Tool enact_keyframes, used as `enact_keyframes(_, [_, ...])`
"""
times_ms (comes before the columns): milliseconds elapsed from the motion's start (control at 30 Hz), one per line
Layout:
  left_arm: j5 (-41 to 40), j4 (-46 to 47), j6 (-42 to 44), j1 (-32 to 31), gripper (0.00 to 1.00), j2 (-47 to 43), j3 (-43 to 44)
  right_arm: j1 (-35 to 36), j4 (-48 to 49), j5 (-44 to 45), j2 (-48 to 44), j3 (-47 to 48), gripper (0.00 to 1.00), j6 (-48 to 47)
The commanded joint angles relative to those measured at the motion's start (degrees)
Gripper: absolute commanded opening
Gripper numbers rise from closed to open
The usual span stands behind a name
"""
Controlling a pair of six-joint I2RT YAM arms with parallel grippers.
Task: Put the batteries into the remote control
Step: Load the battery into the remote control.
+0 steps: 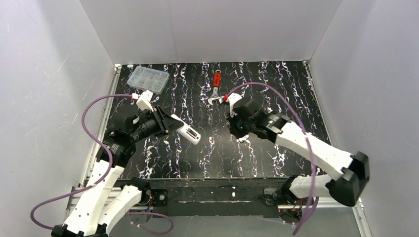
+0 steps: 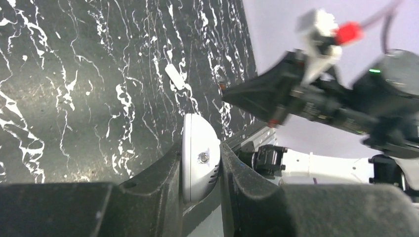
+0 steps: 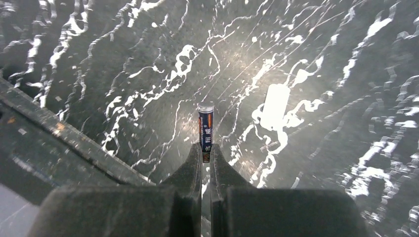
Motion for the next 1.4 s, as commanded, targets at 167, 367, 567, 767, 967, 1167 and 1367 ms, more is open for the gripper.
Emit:
enact_keyframes(167, [1.18,38.18,-21.69,0.43,0.00,3.19,-12.99,-0.12,-27.63,-13.30,-2.38,29.00,0.01,-11.05])
enact_keyframes(367, [1.79,46.31,-26.78,0.43,0.00,6.46,-13.91,0.02,-25.78,-17.14,-4.88,33.81,0.01,-13.39])
enact_keyframes(567, [0.82,41.48,-30.74,0.43,0.00,5.67,-12.48,0.25,-33.11,-20.98,2.76,46.23,0.01,-17.52])
enact_keyframes(767, [-0.63,28.05,-33.82,0.41,0.00,3.74,-8.92,0.52,-32.33,-23.90,5.69,52.61,0.01,-17.82])
enact_keyframes(967, [0.18,25.44,-33.70,0.43,0.00,3.49,-8.48,1.64,-37.22,-23.47,13.25,60.35,0.01,-18.54])
enact_keyframes(1167, [5.74,32.75,-35.31,0.38,0.00,6.40,-10.61,4.92,-39.24,-19.55,17.05,61.36,0.01,-20.70])
enact_keyframes(1367, [9.30,43.85,-39.26,0.28,0.00,9.88,-13.45,7.37,-40.62,-17.01,18.50,59.72,0.01,-22.13])
